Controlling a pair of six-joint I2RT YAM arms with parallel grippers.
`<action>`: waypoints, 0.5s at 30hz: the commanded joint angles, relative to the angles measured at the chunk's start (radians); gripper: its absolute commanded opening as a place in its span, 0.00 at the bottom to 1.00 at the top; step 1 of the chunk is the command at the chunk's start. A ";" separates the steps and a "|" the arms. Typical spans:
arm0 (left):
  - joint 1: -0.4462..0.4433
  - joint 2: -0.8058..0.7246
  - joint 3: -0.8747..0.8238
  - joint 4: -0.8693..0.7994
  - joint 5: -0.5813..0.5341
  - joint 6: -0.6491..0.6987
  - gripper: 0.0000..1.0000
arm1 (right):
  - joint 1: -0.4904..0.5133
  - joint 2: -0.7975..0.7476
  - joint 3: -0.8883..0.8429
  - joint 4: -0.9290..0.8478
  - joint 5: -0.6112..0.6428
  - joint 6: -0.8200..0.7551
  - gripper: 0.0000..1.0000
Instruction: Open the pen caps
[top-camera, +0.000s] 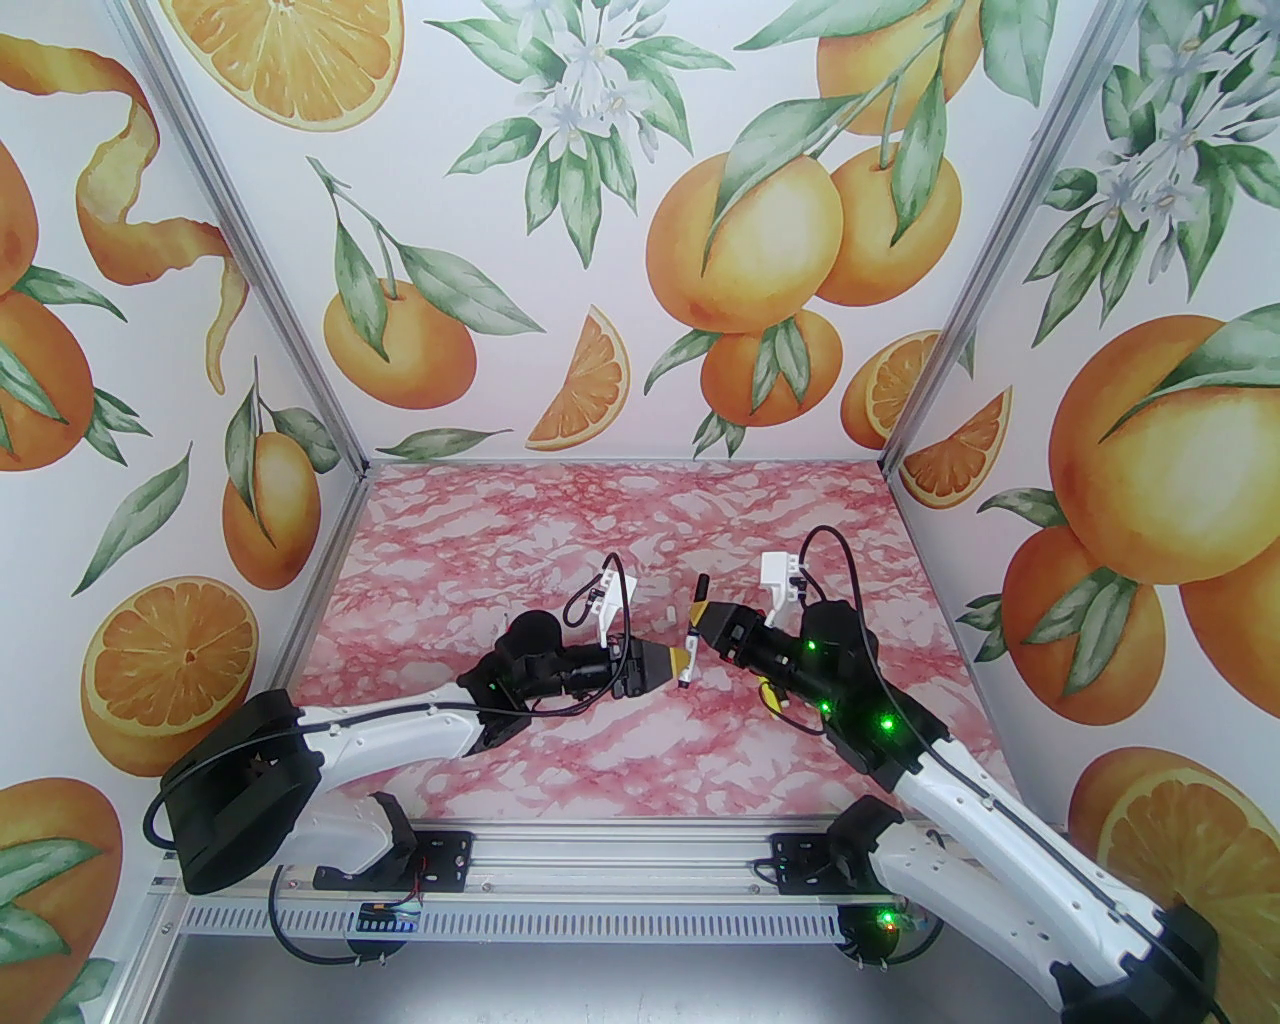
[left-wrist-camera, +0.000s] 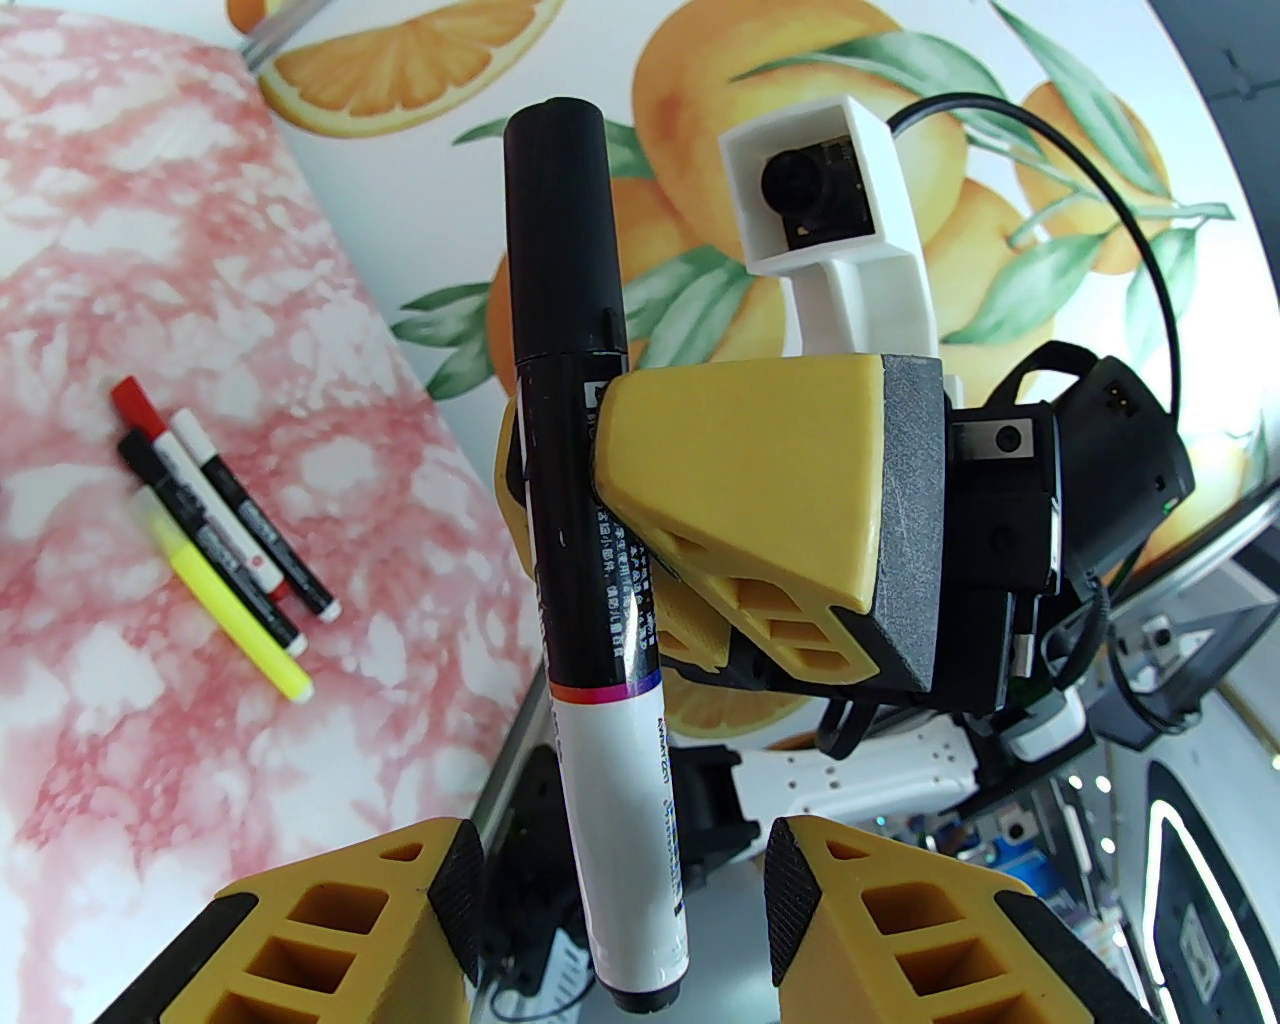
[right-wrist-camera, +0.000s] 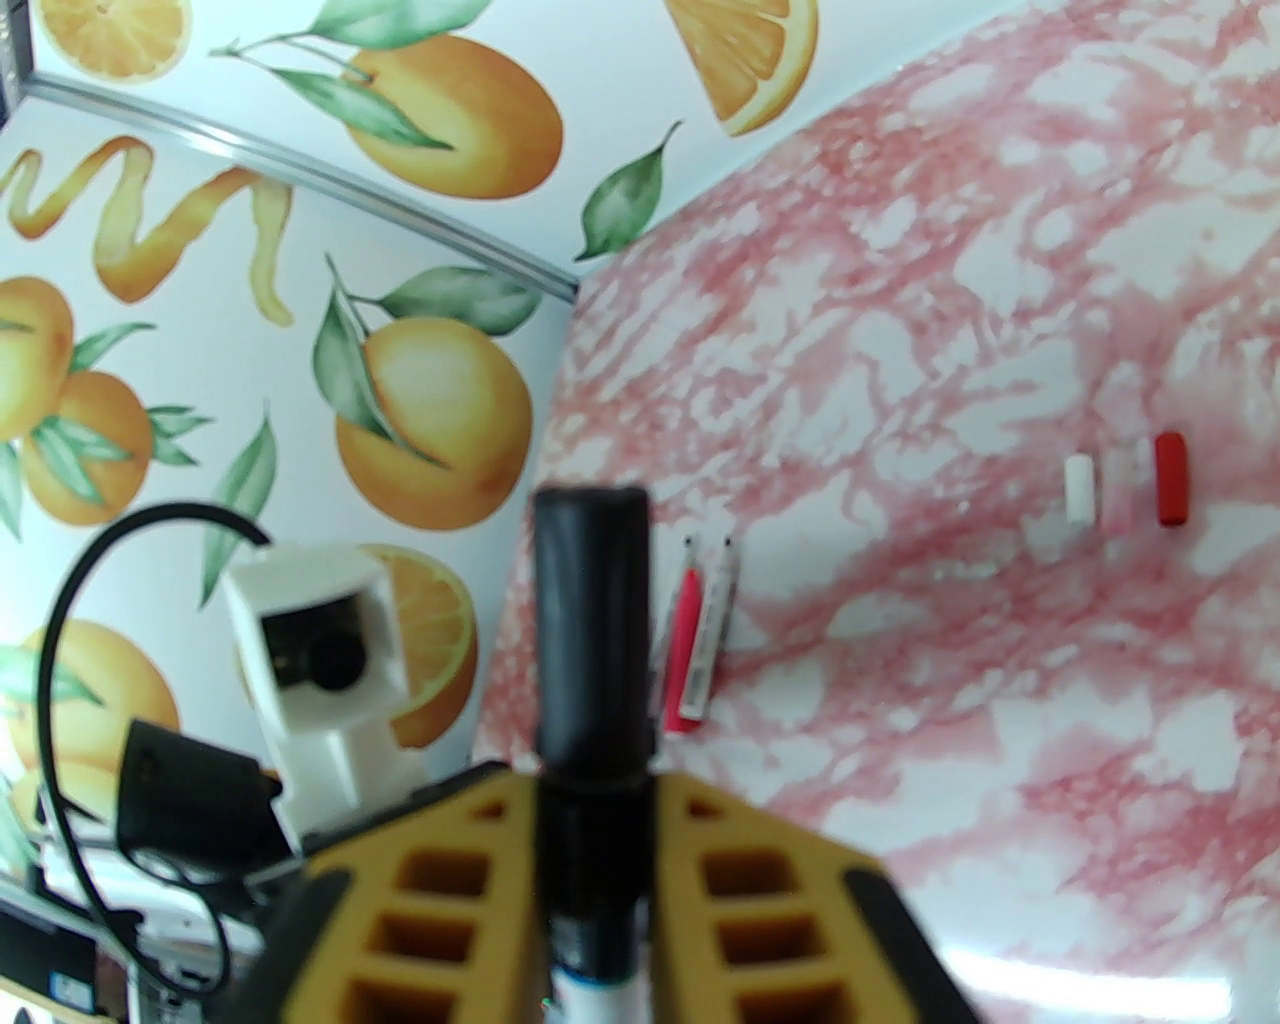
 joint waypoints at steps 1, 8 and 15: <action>-0.003 0.012 0.049 0.043 0.029 -0.023 0.51 | 0.016 -0.015 -0.001 0.072 -0.015 0.020 0.18; -0.003 0.022 0.062 0.033 0.042 -0.032 0.49 | 0.034 -0.014 -0.013 0.108 -0.009 0.033 0.18; -0.003 0.027 0.073 0.027 0.041 -0.031 0.33 | 0.054 -0.016 -0.037 0.146 0.000 0.038 0.18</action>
